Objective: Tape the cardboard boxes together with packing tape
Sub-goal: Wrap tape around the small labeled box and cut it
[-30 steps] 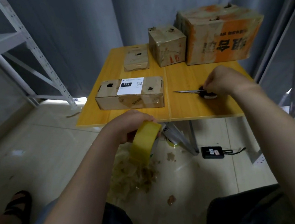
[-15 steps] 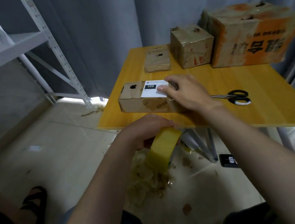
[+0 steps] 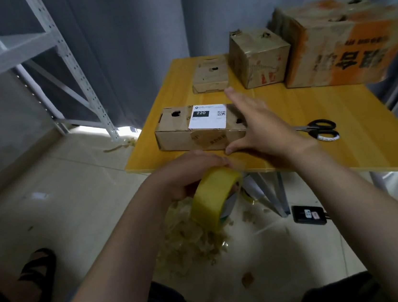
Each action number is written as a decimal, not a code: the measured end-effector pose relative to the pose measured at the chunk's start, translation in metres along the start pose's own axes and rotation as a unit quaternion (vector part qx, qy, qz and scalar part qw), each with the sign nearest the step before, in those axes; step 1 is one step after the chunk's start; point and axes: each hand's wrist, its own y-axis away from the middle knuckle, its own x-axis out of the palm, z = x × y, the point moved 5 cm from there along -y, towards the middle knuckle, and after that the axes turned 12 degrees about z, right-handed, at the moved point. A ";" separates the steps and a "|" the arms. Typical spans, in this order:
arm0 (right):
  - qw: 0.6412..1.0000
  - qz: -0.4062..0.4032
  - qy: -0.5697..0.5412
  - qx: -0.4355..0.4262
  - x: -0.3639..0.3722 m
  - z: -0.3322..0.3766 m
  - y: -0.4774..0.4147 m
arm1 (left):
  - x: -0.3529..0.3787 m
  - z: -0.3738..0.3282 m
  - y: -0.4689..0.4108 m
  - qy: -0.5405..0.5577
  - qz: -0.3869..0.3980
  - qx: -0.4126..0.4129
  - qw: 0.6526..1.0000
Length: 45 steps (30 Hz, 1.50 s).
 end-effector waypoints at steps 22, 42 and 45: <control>0.993 0.082 -0.081 0.033 -0.066 0.037 0.054 | 0.033 -0.038 0.005 0.066 -0.009 0.135 0.989; 0.975 -0.138 -0.176 -0.012 -0.099 0.022 0.055 | 0.072 -0.041 -0.002 0.026 -0.060 0.087 0.994; 0.969 -0.146 -0.201 0.001 -0.090 0.012 0.052 | 0.068 -0.042 0.000 -0.006 -0.023 0.086 0.996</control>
